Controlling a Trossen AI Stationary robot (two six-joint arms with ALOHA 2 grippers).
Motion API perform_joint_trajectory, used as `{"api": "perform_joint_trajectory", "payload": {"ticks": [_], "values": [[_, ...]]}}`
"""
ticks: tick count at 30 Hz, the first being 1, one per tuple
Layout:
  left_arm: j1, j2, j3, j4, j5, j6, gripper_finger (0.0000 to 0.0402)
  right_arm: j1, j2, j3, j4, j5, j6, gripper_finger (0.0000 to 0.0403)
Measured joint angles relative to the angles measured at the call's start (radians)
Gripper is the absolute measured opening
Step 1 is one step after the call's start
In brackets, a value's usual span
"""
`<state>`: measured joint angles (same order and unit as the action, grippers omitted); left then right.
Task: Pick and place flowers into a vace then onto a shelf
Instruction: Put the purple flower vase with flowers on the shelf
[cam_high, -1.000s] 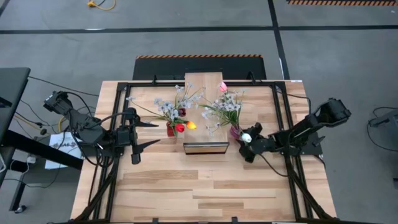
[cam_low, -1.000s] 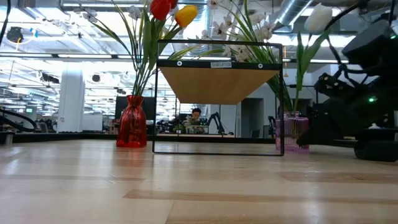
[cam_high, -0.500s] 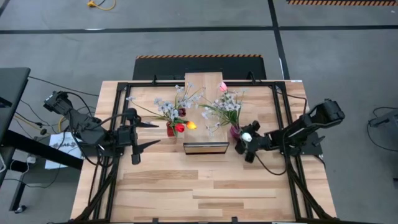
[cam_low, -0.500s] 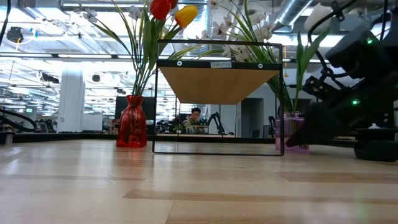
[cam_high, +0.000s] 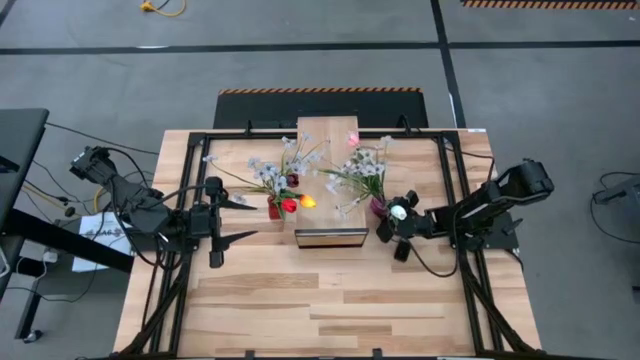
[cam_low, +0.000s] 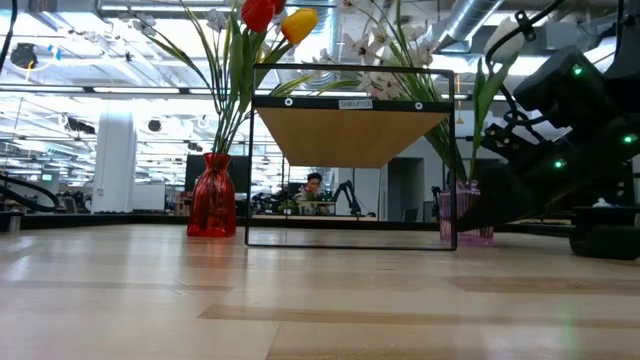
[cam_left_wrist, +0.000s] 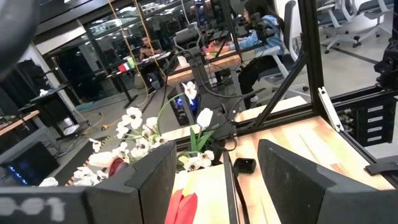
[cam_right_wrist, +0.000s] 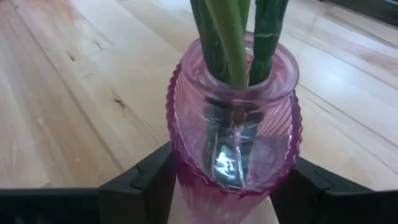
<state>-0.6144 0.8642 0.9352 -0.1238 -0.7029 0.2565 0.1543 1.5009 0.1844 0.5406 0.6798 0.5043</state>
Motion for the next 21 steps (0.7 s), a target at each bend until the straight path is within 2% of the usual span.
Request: {"api": "perform_joint_trajectory", "payload": {"ticks": [2, 21], "values": [[0.000, 0.000, 0.000, 0.000, 0.000, 0.000, 0.0217, 0.000, 0.000, 0.000, 0.000, 0.000, 0.000, 0.0190], [0.000, 0.000, 0.000, -0.001, 0.000, 0.000, 0.0217, 0.000, 0.000, -0.001, 0.028, -0.002, 0.012, 0.0191]]}}
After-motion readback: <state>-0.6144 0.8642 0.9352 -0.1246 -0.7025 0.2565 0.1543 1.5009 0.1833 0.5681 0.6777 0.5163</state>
